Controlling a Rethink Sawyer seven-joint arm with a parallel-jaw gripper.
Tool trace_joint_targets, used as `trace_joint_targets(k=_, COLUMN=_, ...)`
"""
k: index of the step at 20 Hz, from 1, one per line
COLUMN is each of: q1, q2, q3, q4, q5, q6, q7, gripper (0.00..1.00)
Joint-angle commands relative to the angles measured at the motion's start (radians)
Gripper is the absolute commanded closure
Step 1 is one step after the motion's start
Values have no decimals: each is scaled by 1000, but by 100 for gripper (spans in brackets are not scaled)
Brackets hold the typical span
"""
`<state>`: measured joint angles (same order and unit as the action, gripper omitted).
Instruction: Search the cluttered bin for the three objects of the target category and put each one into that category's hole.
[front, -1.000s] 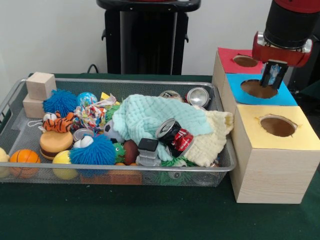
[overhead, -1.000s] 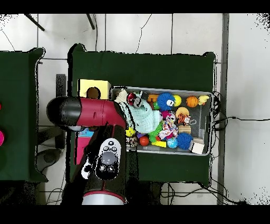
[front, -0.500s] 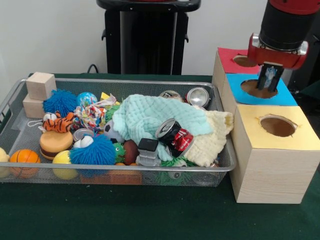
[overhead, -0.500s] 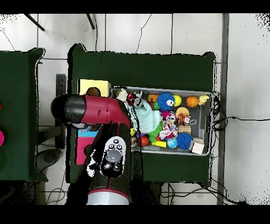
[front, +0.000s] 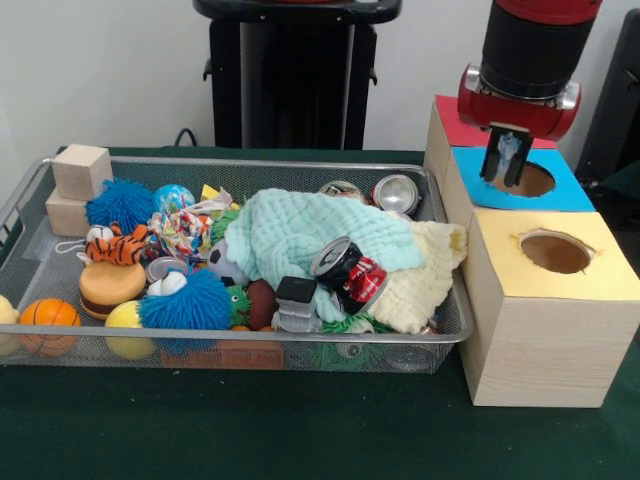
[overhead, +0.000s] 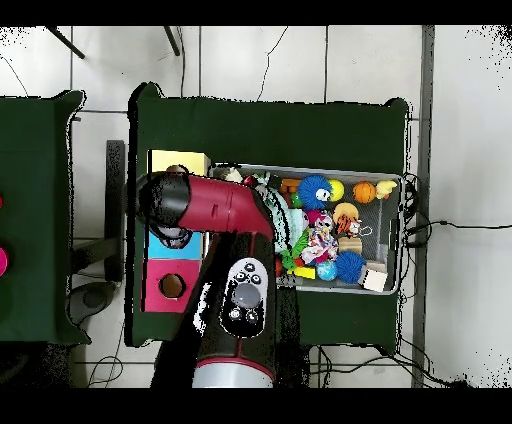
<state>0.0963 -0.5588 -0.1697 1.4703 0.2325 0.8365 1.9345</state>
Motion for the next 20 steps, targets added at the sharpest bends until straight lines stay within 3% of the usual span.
trace_joint_targets(k=1, q1=-38, q2=-1, q3=62, q4=99, q5=-1, q6=-25, q7=111, gripper=100)
trace_joint_targets(k=13, q1=-47, q2=5, q3=71, q4=87, q5=-34, q6=-43, q7=68, gripper=100)
trace_joint_targets(k=14, q1=-50, q2=3, q3=76, q4=93, q5=-32, q6=-52, q7=62, gripper=0)
trace_joint_targets(k=20, q1=-47, q2=2, q3=76, q4=106, q5=-38, q6=-64, q7=60, gripper=0)
